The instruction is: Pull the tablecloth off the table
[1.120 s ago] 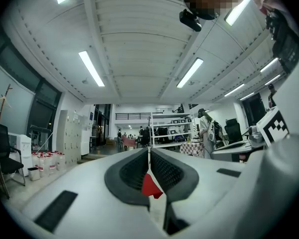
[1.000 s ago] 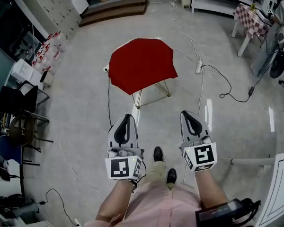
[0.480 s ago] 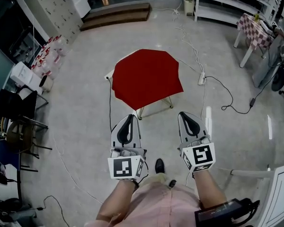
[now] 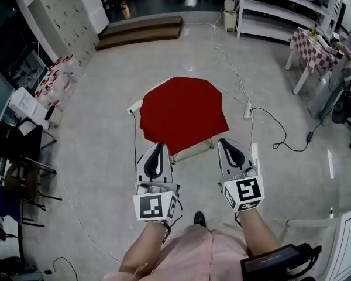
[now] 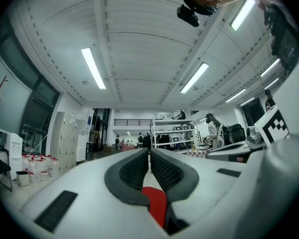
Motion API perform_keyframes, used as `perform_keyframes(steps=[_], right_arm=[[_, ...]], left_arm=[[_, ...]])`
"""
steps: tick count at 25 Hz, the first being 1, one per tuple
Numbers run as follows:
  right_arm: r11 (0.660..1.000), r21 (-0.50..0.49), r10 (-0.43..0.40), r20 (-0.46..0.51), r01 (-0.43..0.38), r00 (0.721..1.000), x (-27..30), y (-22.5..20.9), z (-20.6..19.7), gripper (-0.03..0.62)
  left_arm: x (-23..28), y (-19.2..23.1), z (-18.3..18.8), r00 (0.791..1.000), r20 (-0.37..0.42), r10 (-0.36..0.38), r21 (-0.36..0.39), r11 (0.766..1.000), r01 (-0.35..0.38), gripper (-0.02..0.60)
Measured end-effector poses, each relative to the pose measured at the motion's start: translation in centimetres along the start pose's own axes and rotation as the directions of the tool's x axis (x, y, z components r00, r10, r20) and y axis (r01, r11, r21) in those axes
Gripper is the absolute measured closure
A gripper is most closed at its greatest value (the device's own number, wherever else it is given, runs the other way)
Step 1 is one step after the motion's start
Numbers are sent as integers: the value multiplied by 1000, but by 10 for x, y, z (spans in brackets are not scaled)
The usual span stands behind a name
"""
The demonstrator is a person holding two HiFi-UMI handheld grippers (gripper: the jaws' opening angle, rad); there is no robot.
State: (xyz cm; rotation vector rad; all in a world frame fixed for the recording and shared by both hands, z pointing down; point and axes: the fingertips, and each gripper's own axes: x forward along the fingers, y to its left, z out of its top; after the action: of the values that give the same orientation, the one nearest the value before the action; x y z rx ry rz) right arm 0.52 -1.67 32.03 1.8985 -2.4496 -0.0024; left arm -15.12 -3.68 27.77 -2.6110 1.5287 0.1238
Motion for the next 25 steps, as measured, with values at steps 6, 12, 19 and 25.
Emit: perform_keyframes(steps=[6,12,19,25], right_arm=[[1000,-16,-13,0,13,1000,18,-6,0,576],[1000,0,-19,-18,19,1000,34,-25,-8,576],[999,42,-22,-49,24,999,58,-59,-31,576],[997,72,13,-59,-8,998,91,-85,-45,576]], left_arm=[[21,10,-2,1000,16,-11,-7,1000,11,546],[44,8,-18,1000,-20,-9,-14,1000,9,547],[76,4,-41,997,-72,9,-7,1000,-10,546],[111,6,-54,995,-94,40,10,999,-40,546]])
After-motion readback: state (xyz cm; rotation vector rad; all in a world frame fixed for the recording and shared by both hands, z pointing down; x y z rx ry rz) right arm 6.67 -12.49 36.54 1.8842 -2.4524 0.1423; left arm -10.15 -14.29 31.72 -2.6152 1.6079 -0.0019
